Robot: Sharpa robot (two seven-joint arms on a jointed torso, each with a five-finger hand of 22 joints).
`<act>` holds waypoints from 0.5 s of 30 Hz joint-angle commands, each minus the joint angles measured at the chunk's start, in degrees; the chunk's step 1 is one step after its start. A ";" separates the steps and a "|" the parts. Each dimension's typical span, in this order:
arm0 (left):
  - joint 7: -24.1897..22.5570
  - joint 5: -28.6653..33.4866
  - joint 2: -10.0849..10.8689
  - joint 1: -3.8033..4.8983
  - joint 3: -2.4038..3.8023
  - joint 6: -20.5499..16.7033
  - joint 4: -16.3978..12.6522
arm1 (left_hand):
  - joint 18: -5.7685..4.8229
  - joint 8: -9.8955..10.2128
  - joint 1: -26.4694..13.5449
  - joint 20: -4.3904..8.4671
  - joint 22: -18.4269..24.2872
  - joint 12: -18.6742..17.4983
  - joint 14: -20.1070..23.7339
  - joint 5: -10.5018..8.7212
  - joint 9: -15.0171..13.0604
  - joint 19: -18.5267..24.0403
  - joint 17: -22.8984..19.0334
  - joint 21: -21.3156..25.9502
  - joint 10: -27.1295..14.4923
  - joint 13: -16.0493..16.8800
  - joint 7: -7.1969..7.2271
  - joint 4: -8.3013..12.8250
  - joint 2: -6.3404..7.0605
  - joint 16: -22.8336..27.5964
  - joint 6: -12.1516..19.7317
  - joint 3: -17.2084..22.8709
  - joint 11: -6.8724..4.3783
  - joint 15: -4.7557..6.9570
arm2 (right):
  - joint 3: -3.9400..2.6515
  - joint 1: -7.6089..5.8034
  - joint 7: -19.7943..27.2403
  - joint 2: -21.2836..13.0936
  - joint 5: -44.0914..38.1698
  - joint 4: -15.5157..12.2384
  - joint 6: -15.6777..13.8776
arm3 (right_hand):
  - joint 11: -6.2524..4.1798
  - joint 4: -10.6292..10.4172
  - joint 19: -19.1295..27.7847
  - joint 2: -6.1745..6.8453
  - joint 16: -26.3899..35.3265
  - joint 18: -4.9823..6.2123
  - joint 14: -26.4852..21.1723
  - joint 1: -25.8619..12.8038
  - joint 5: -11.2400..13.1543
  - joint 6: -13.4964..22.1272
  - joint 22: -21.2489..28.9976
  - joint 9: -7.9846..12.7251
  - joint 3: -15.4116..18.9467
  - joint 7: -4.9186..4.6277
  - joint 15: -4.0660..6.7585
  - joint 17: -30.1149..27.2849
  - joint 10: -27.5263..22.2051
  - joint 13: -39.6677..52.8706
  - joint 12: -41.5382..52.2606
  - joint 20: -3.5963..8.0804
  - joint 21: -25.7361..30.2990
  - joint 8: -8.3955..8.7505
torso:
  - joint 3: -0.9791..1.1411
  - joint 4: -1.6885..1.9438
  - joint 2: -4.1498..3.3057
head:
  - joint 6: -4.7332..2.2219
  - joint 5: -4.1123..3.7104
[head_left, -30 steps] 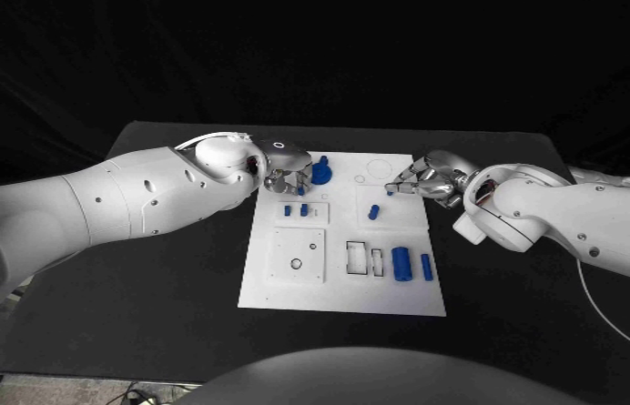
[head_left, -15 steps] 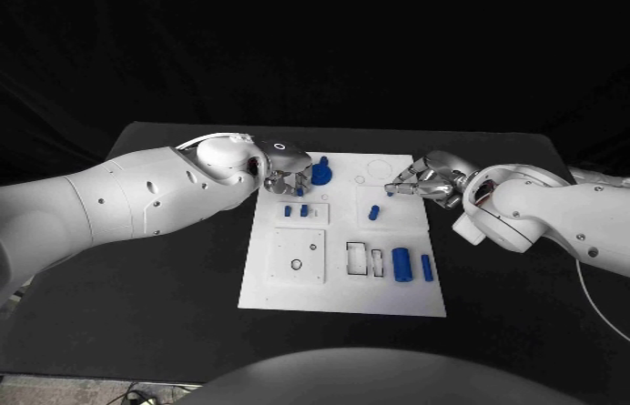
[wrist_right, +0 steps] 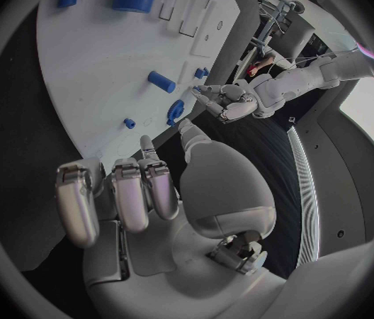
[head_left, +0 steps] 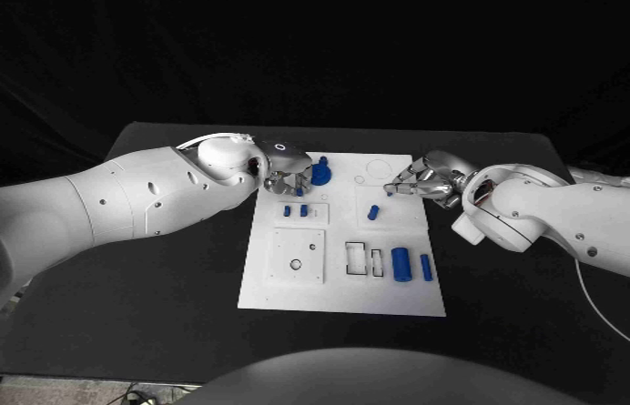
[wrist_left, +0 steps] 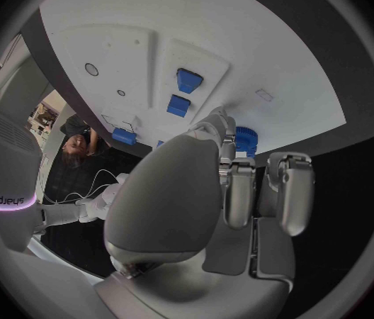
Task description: Assemble the parts on the task board
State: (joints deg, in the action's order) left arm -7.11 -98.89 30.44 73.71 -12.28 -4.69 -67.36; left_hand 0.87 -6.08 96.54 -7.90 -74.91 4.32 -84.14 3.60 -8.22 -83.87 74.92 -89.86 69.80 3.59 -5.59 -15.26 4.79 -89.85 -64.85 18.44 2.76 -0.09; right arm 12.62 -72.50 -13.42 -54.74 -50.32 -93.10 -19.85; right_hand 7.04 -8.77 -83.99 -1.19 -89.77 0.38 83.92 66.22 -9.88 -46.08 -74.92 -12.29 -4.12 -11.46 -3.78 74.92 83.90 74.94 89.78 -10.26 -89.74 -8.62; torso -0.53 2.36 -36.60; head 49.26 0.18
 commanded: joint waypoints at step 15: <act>-0.61 -0.12 -0.06 -0.41 -0.15 2.18 0.74 | -0.87 2.34 -3.66 0.33 -15.09 -0.77 -5.86 0.09 1.86 -6.13 15.08 -0.14 -3.67 0.05 0.72 -1.37 3.08 -0.15 7.18 -1.03 -0.27 0.28 | 0.01 0.04 -0.01 0.03 -0.19 -0.13 0.72 | 0.50 0.00 -6.01 -0.60 -0.23 -0.38 6.08 0.00 -0.42 -0.32 -15.08 -0.10 0.25 0.09 -0.53 15.08 6.10 15.06 0.22 -0.25 -0.26 -0.32 | -0.02 0.03 -0.01 | 0.11 -0.06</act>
State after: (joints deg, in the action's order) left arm -7.21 -98.92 30.45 73.27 -12.47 -3.68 -66.59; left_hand 0.87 -3.71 93.47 -7.69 -74.90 3.78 -84.14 3.64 -6.43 -84.08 74.91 -89.86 66.43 3.62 -4.79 -16.43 7.85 -89.85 -58.12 17.42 2.45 -0.09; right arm 12.62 -72.50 -13.45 -54.75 -50.31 -93.16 -19.83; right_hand 7.04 -8.77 -83.99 -1.19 -89.77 0.39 84.14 66.22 -10.11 -46.08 -74.91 -12.34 -4.12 -11.46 -3.99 74.91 83.91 74.93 89.77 -10.26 -89.74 -8.62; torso -0.57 2.41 -36.62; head 49.37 0.09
